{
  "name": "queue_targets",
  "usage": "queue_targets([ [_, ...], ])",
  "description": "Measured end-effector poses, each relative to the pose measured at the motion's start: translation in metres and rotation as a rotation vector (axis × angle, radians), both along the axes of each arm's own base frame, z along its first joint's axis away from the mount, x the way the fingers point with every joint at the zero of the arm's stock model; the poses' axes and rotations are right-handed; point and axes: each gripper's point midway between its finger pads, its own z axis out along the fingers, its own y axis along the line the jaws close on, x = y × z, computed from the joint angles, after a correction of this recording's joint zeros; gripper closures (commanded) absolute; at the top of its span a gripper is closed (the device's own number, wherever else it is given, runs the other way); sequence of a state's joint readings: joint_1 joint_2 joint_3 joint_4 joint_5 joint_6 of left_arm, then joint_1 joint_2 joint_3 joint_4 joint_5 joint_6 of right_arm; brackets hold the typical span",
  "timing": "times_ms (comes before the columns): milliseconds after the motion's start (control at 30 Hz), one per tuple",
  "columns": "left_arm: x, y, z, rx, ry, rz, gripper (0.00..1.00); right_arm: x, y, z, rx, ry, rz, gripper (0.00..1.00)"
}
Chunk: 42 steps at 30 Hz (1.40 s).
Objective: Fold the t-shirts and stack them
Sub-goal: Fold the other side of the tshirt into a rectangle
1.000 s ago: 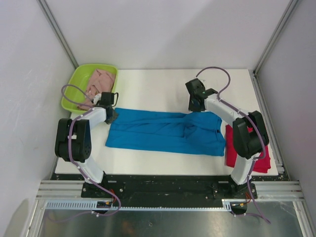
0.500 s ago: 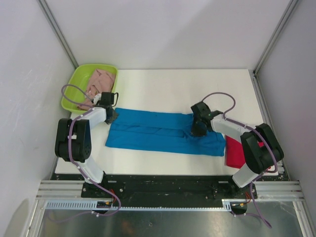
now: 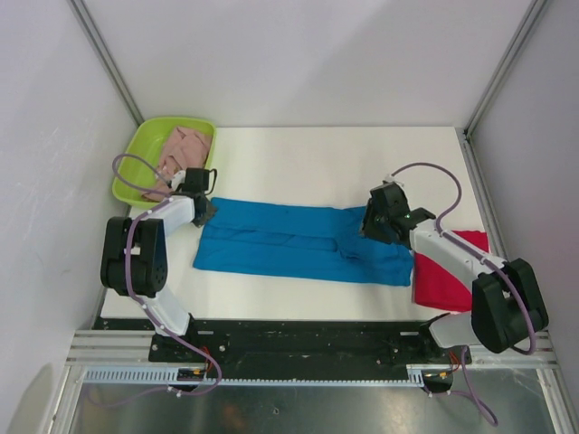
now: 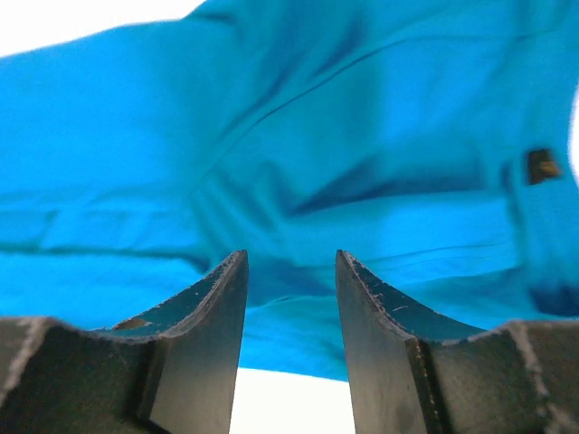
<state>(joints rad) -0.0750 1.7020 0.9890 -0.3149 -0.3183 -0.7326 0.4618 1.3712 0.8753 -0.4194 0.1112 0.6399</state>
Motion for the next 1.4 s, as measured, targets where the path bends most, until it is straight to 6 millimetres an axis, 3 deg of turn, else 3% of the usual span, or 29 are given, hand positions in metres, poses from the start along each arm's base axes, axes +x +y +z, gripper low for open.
queue_targets([
  [200, 0.001, 0.000, 0.001, 0.000, -0.004, 0.000, 1.00, 0.012, -0.056, -0.007, -0.106, 0.013, -0.145, 0.51],
  [467, 0.002, 0.000, 0.002, 0.000, -0.005, -0.001, 1.00, 0.018, -0.094, -0.027, -0.140, 0.077, -0.250, 0.50],
  [800, 0.002, 0.000, 0.002, 0.003, -0.003, -0.007, 1.00, 0.015, -0.094, -0.049, -0.138, 0.127, -0.241, 0.53],
  [1133, 0.002, 0.000, 0.002, 0.004, -0.003, -0.007, 1.00, 0.016, -0.093, -0.050, -0.128, 0.128, -0.234, 0.94],
  [1400, 0.002, -0.001, 0.002, -0.001, -0.003, -0.010, 1.00, 0.015, -0.092, -0.041, -0.117, 0.107, -0.234, 1.00],
])
